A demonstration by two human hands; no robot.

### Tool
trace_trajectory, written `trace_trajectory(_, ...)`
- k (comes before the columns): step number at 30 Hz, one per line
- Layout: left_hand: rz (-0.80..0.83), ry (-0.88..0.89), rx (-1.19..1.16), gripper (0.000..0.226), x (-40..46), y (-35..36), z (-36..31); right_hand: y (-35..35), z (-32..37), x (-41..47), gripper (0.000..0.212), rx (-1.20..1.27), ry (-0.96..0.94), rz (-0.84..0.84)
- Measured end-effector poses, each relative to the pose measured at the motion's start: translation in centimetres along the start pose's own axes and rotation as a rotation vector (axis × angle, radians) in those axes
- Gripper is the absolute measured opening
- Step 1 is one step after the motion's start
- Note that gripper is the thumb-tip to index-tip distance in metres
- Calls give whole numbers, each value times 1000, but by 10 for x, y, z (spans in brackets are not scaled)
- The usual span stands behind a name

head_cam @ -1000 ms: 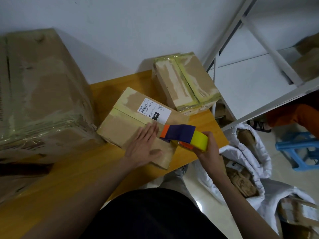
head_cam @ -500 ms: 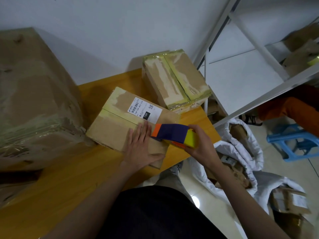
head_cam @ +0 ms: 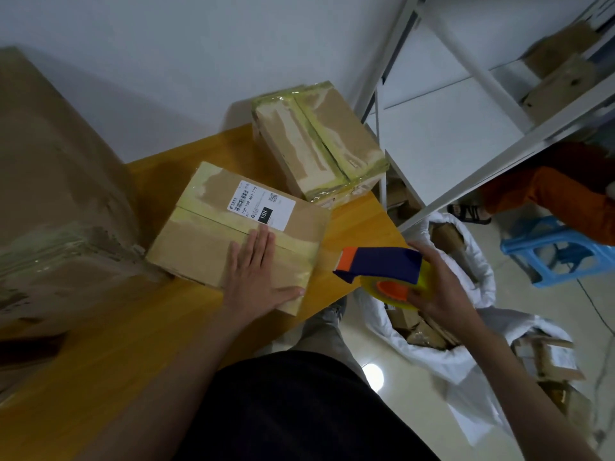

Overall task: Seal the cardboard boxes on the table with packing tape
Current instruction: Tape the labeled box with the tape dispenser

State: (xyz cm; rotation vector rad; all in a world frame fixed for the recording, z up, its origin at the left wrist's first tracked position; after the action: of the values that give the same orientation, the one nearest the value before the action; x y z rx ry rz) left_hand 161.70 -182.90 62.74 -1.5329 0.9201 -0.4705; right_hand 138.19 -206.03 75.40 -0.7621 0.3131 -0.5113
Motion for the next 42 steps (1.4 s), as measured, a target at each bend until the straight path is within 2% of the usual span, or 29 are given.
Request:
trace_trajectory(5, 23, -3, -11, 136, 0, 0, 0, 13, -11, 1, 75, -269, -181, 84)
trace_trajectory(11, 22, -10, -16, 137, 0, 0, -1, 37, -8, 8, 82, -428, -212, 164)
trace_trajectory(15, 26, -5, -22, 136, 0, -2, -1, 50, 3, 15, 71, -521, -207, 165)
trace_trajectory(19, 45, -8, -19, 136, -1, -2, -2, 59, 21, 19, 80, -573, -250, 131)
trace_trajectory(24, 45, -15, -7, 135, 0, -1, -2, 67, 38, 31, 79, -697, -294, 106)
trace_trajectory(28, 43, -6, 4, 135, 1, 1, 0, 79, 27, 29, 64, -836, -287, 295)
trace_trajectory(30, 35, -12, -4, 129, 1, 2, -1, 82, 6, 23, 62, -822, -190, 308)
trace_trajectory(34, -10, -34, -45, 101, 5, 1, -10, 81, -29, 16, 61, -675, -20, 262)
trace_trajectory(37, -40, -34, -52, 96, 15, 0, -19, 69, -33, 20, 56, -488, 90, 212)
trace_trajectory(42, -42, 30, -37, 88, 31, 5, -32, 53, -34, 33, 56, -312, 187, 64)
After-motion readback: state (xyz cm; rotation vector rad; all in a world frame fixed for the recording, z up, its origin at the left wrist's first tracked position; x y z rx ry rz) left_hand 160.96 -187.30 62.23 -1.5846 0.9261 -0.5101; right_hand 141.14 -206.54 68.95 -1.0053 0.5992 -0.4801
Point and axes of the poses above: each hand's wrist, its own x-axis towards the middle knuckle, its own y-axis out of the palm, z = x × y, the point moved 3 cm from there along x, towards the middle knuckle, and after that the axes turned 1 degree about z, right-handed, at the moved point
